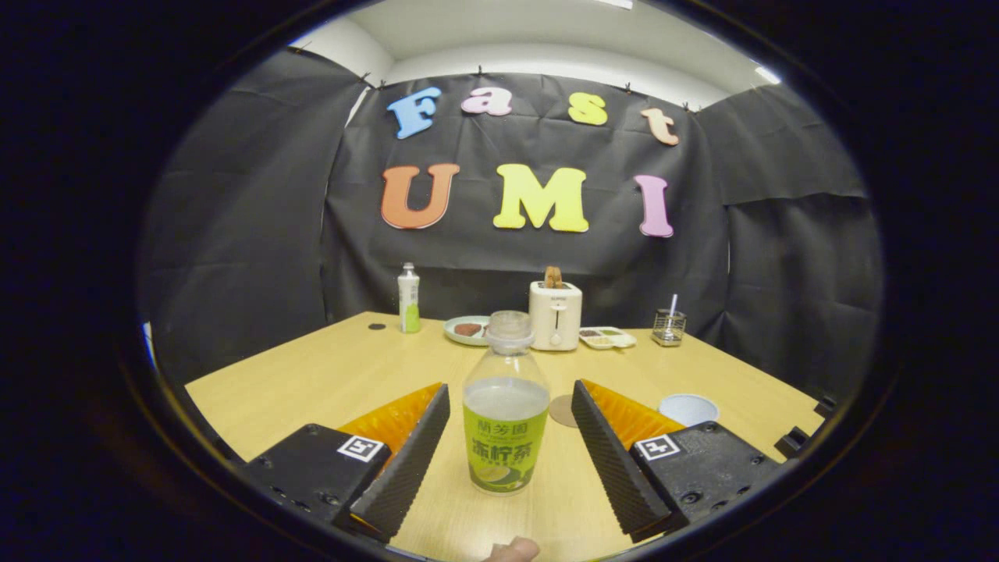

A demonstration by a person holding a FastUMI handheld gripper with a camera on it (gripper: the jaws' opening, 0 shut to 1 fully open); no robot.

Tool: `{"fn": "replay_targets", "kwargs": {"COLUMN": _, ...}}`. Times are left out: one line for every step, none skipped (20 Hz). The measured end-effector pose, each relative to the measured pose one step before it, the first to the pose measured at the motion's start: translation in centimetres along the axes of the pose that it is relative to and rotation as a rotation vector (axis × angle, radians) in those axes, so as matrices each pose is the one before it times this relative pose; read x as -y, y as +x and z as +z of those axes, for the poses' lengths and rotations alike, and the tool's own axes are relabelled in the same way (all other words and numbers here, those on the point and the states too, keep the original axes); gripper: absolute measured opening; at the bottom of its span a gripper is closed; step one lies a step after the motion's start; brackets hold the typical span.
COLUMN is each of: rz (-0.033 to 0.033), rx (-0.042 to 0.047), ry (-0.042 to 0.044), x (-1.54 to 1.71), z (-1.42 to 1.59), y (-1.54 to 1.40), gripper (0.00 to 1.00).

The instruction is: Take the bottle from table, then pour the juice into the cup, finally place the bottle on the coaster

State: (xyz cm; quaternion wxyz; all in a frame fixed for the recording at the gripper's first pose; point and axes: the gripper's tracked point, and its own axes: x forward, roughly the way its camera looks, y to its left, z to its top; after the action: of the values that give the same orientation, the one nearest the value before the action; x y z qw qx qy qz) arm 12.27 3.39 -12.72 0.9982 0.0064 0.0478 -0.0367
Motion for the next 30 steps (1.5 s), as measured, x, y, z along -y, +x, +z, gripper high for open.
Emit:
{"fn": "replay_targets", "kwargs": {"rz": -0.00357, "rx": -0.00311, "ry": -0.00464, "x": -0.305, "z": -0.416, "y": 0.429, "gripper": 1.00}}
{"fn": "replay_targets", "kwargs": {"rz": -0.00424, "rx": 0.00077, "ry": -0.00296, "x": -0.309, "z": -0.189, "y": 0.469, "gripper": 1.00}}
{"fn": "replay_targets", "kwargs": {"rz": -0.00895, "rx": 0.00010, "ry": -0.00322, "x": -0.111, "z": -0.251, "y": 0.450, "gripper": 1.00}}
{"fn": "replay_targets", "kwargs": {"rz": -0.00701, "rx": 0.00154, "ry": -0.00130, "x": -0.032, "z": -0.131, "y": 0.411, "gripper": 1.00}}
{"fn": "replay_targets", "kwargs": {"rz": -0.00757, "rx": -0.00068, "ry": -0.00067, "x": 0.078, "z": -0.218, "y": 0.499, "gripper": 1.00}}
{"fn": "replay_targets", "kwargs": {"rz": -0.01137, "rx": -0.00325, "ry": 0.00176, "x": 0.185, "z": -0.156, "y": 0.357, "gripper": 1.00}}
{"fn": "replay_targets", "kwargs": {"rz": -0.01229, "rx": -0.00500, "ry": 0.00859, "x": 0.291, "z": -0.239, "y": 0.348, "gripper": 0.98}}
{"fn": "replay_targets", "kwargs": {"rz": 0.00060, "rx": -0.00207, "ry": 0.01203, "x": -0.008, "z": -0.105, "y": 0.317, "gripper": 0.97}}
{"fn": "replay_targets", "kwargs": {"rz": -0.00353, "rx": -0.00531, "ry": 0.01490, "x": -0.020, "z": -0.046, "y": 0.299, "gripper": 0.96}}
{"fn": "replay_targets", "kwargs": {"rz": 0.00137, "rx": -0.00242, "ry": 0.01297, "x": 0.089, "z": -0.114, "y": 0.299, "gripper": 0.93}}
{"fn": "replay_targets", "kwargs": {"rz": -0.00114, "rx": 0.00757, "ry": 0.00462, "x": -0.131, "z": 0.349, "y": -0.125, "gripper": 0.87}}
{"fn": "replay_targets", "kwargs": {"rz": -0.00300, "rx": 0.00111, "ry": 0.00447, "x": 0.405, "z": -0.001, "y": 0.229, "gripper": 0.82}}
{"fn": "replay_targets", "kwargs": {"rz": 0.00123, "rx": 0.00676, "ry": 0.00973, "x": 0.292, "z": 0.001, "y": -0.425, "gripper": 0.81}}
{"fn": "replay_targets", "kwargs": {"rz": -0.00039, "rx": 0.00860, "ry": 0.01712, "x": 0.308, "z": 0.245, "y": -0.178, "gripper": 0.80}}
{"fn": "replay_targets", "kwargs": {"rz": -0.00044, "rx": 0.00002, "ry": 0.02094, "x": 0.423, "z": 0.208, "y": -0.173, "gripper": 0.79}}
{"fn": "replay_targets", "kwargs": {"rz": 0.00913, "rx": 0.00106, "ry": 0.02499, "x": 0.124, "z": 0.290, "y": -0.297, "gripper": 0.79}}
{"fn": "replay_targets", "kwargs": {"rz": 0.01716, "rx": 0.00196, "ry": 0.02817, "x": -0.176, "z": 0.390, "y": -0.361, "gripper": 0.79}}
{"fn": "replay_targets", "kwargs": {"rz": 0.01914, "rx": 0.00532, "ry": 0.03168, "x": -0.238, "z": 0.554, "y": -0.363, "gripper": 0.79}}
{"fn": "replay_targets", "kwargs": {"rz": 0.01997, "rx": 0.01146, "ry": 0.03249, "x": -0.170, "z": 0.766, "y": -0.353, "gripper": 0.79}}
{"fn": "replay_targets", "kwargs": {"rz": 0.02109, "rx": -0.00098, "ry": 0.02778, "x": -0.282, "z": 0.558, "y": -0.211, "gripper": 0.79}}
{"fn": "replay_targets", "kwargs": {"rz": 0.01808, "rx": -0.00548, "ry": 0.02978, "x": -0.222, "z": 0.150, "y": -0.212, "gripper": 0.79}}
{"fn": "replay_targets", "kwargs": {"rz": 0.01932, "rx": -0.00238, "ry": 0.02673, "x": -0.294, "z": 0.458, "y": -0.247, "gripper": 0.79}}
{"fn": "replay_targets", "kwargs": {"rz": 0.01310, "rx": -0.00273, "ry": 0.02221, "x": -0.154, "z": 0.495, "y": -0.251, "gripper": 0.78}}
{"fn": "replay_targets", "kwargs": {"rz": 0.01062, "rx": -0.00275, "ry": 0.01910, "x": -0.173, "z": 0.455, "y": -0.213, "gripper": 0.79}}
{"fn": "replay_targets", "kwargs": {"rz": 0.01155, "rx": -0.00476, "ry": 0.01661, "x": -0.172, "z": 0.221, "y": -0.110, "gripper": 0.79}}
{"fn": "replay_targets", "kwargs": {"rz": 0.01057, "rx": -0.00569, "ry": 0.01846, "x": -0.202, "z": 0.335, "y": -0.087, "gripper": 0.79}}
{"fn": "replay_targets", "kwargs": {"rz": 0.01199, "rx": -0.00740, "ry": 0.01932, "x": -0.147, "z": 0.243, "y": -0.056, "gripper": 0.79}}
{"fn": "replay_targets", "kwargs": {"rz": 0.01242, "rx": -0.00668, "ry": 0.02456, "x": -0.189, "z": 0.165, "y": -0.088, "gripper": 0.78}}
{"fn": "replay_targets", "kwargs": {"rz": 0.01506, "rx": -0.00786, "ry": 0.02697, "x": -0.296, "z": 0.071, "y": -0.122, "gripper": 0.78}}
{"fn": "replay_targets", "kwargs": {"rz": 0.01867, "rx": -0.00764, "ry": 0.02879, "x": -0.297, "z": 0.186, "y": 0.011, "gripper": 0.78}}
